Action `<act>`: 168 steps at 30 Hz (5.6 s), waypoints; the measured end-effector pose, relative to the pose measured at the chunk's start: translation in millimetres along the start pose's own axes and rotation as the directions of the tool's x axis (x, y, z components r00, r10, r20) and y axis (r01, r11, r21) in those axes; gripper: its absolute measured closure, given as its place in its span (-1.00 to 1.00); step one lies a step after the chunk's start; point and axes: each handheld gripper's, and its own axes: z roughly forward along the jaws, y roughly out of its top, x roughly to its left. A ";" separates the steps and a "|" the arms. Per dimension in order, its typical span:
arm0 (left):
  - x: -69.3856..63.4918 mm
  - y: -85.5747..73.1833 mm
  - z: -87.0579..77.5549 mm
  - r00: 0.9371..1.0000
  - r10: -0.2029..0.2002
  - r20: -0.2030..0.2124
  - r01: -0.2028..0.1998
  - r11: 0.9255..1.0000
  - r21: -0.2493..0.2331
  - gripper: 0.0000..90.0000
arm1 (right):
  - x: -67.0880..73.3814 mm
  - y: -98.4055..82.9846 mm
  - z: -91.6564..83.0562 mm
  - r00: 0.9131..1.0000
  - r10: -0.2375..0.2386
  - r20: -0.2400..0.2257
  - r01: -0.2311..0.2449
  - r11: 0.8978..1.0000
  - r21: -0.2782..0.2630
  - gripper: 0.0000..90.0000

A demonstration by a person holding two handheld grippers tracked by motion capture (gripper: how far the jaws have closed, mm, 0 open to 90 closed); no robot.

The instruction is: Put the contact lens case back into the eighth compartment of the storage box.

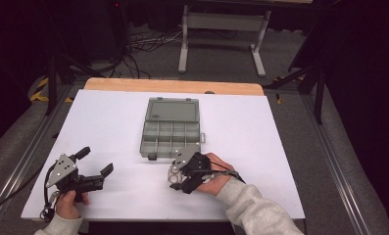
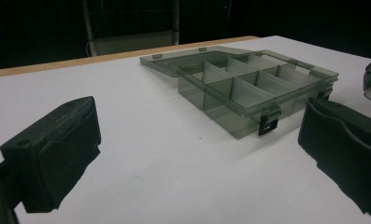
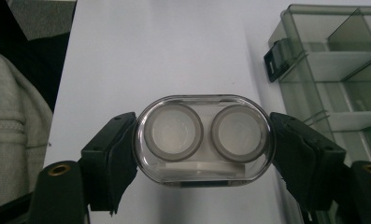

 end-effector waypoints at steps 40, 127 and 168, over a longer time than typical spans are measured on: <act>-0.1 0.0 0.2 1.000 0.002 0.003 -0.002 1.000 -0.001 -1.00 | -26.5 2.2 -34.3 0.995 0.029 0.091 -0.021 0.996 -0.092 -0.41; 0.2 0.0 0.3 1.000 0.001 0.003 -0.001 1.000 0.001 -1.00 | -105.1 -16.9 -21.7 0.980 0.026 0.196 -0.051 0.991 0.126 -0.41; 0.3 0.0 0.3 1.000 -0.001 0.001 0.001 1.000 0.002 -1.00 | -105.9 -22.3 -10.9 0.984 0.019 0.176 -0.052 0.981 0.187 -0.41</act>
